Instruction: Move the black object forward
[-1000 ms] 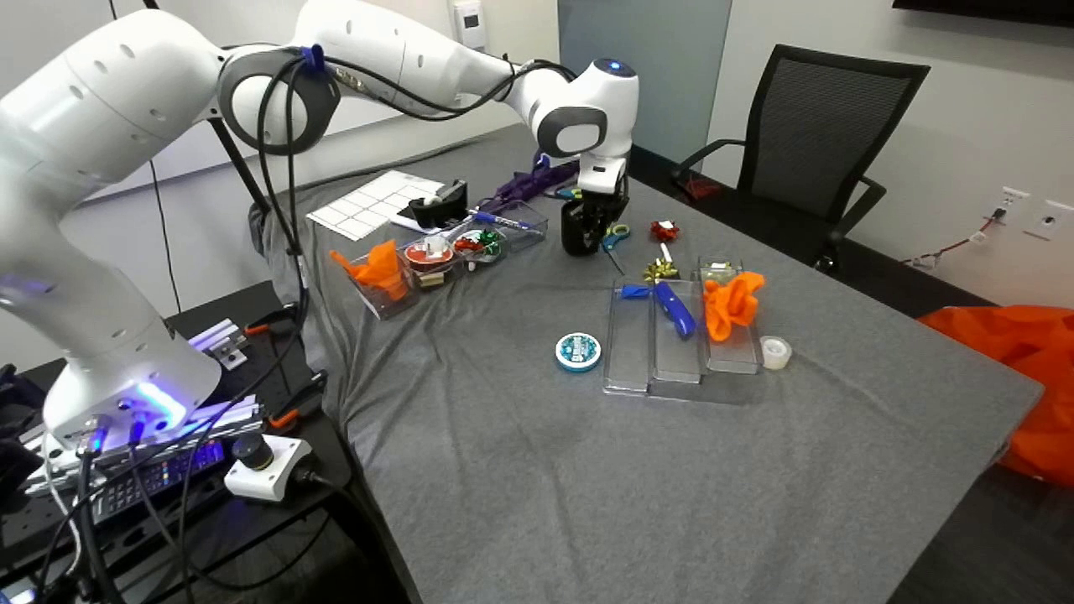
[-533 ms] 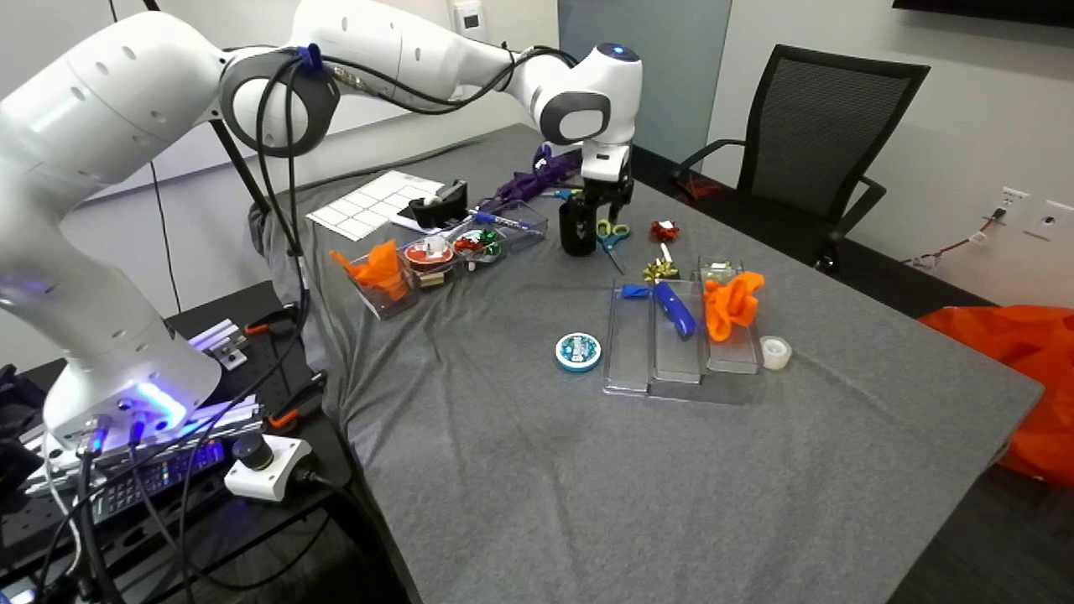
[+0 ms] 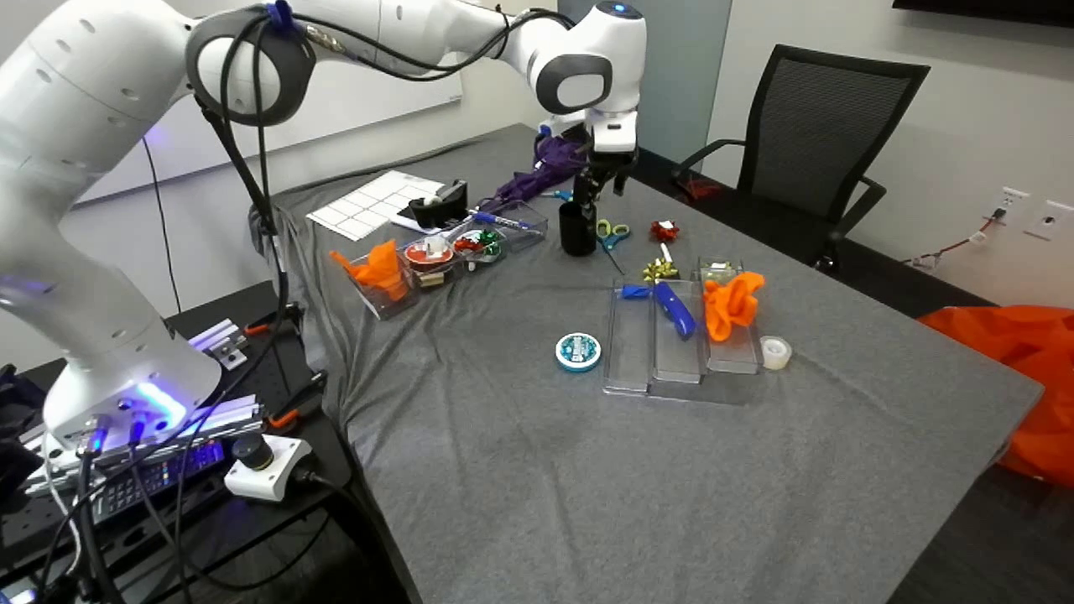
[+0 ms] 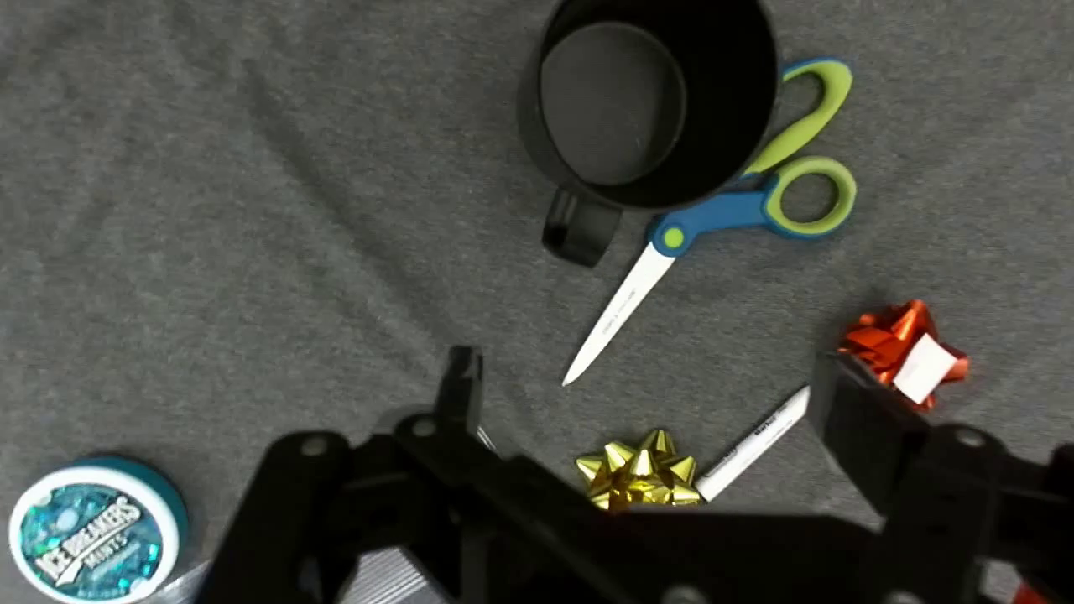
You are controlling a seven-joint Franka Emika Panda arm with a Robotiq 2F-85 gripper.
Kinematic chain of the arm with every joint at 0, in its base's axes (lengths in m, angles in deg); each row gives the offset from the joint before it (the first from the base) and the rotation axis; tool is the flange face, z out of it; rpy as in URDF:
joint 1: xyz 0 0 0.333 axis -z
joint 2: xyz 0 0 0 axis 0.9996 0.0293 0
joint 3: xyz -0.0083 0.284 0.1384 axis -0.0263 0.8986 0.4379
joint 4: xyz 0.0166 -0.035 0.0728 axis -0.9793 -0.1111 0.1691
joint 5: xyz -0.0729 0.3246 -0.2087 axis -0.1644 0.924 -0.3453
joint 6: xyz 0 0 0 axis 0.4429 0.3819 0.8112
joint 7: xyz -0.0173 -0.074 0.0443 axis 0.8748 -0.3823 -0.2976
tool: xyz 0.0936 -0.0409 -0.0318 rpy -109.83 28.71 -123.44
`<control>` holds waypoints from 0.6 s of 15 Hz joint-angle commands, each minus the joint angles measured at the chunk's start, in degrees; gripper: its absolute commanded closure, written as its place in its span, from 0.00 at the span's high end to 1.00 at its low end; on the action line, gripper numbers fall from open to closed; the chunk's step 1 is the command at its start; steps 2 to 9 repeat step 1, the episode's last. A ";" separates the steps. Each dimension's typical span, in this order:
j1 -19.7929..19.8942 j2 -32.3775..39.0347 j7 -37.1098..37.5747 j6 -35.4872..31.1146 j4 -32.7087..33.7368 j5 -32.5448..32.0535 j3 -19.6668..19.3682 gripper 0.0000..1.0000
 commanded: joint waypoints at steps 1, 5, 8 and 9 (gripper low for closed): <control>1.34 -10.25 -10.74 -1.59 -13.47 -0.12 0.65 1.00; 1.34 -10.25 -10.74 -1.59 -13.47 -0.12 0.65 1.00; 1.34 -10.25 -10.74 -1.59 -13.47 -0.12 0.65 1.00; 1.34 -10.25 -10.74 -1.59 -13.47 -0.12 0.65 1.00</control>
